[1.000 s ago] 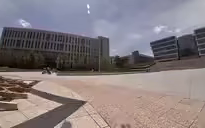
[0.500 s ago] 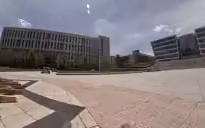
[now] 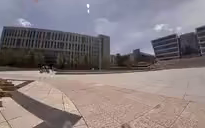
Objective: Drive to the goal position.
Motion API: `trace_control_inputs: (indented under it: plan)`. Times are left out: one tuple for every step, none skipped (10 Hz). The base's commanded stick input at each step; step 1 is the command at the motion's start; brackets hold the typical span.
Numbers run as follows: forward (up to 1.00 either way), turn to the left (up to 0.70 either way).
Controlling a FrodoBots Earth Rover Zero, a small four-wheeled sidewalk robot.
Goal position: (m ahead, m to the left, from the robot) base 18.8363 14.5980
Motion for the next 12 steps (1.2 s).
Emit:
trace_control_inputs:
  plan:
    - [0.70, 0.00]
    - [0.70, 0.00]
    - [0.70, 0.00]
    - [0.70, 0.01]
    - [0.70, 0.03]
    - [0.70, 0.25]
    - [0.70, 0.35]
    - [0.70, 0.27]
    - [0.70, 0.13]
    - [0.70, 0.03]
    - [0.70, 0.03]
    - [0.70, 0.03]
